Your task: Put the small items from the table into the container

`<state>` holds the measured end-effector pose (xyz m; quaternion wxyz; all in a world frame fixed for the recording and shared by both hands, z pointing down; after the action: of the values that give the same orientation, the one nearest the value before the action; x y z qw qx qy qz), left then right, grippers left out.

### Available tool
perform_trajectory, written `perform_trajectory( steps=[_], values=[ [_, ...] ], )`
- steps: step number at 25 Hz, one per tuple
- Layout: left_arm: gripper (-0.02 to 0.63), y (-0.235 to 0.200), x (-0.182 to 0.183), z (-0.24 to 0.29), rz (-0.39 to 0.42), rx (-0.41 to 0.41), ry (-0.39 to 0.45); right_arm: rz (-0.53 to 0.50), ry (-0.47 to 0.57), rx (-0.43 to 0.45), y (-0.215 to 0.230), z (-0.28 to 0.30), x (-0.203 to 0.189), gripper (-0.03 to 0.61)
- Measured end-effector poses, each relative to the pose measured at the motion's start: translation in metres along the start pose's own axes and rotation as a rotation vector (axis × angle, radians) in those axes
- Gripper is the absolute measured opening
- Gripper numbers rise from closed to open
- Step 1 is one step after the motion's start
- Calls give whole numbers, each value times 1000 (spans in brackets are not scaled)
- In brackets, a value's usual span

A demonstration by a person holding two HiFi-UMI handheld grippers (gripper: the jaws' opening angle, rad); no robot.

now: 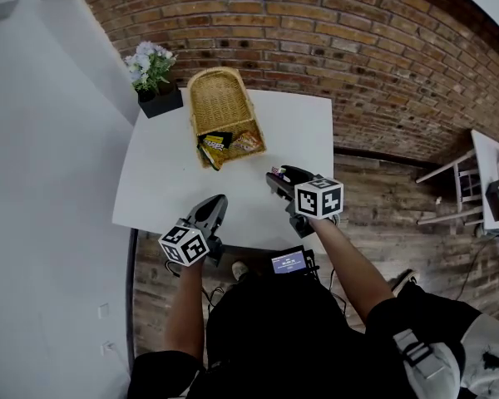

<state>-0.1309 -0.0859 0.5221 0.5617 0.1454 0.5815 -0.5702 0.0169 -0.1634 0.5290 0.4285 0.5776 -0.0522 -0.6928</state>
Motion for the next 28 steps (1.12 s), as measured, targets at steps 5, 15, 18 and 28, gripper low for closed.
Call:
perform_trajectory(
  steps=[5, 15, 18, 28],
  values=[
    [8, 2, 17, 3, 5, -7, 36, -44, 16, 32, -10, 6, 24, 230],
    [9, 4, 71, 21, 74, -28, 94, -114, 74, 112, -29, 36, 107, 230],
    [9, 4, 84, 27, 94, -31, 103, -135, 88, 126, -33, 46, 130, 230],
    [9, -10, 117, 40, 112, -17, 136, -168, 71, 159, -36, 91, 172, 230]
  ],
)
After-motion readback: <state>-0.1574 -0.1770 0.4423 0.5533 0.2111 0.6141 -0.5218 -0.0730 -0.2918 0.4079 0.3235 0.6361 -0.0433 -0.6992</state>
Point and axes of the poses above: the fingertips, and each gripper's own axes: z forward along the fingers, y to its right, x out of its top, the point moved 1 cm from there along -z, backward along the fingers, and after that the axes turned 11 degrees about x, right-handed, at the moved point
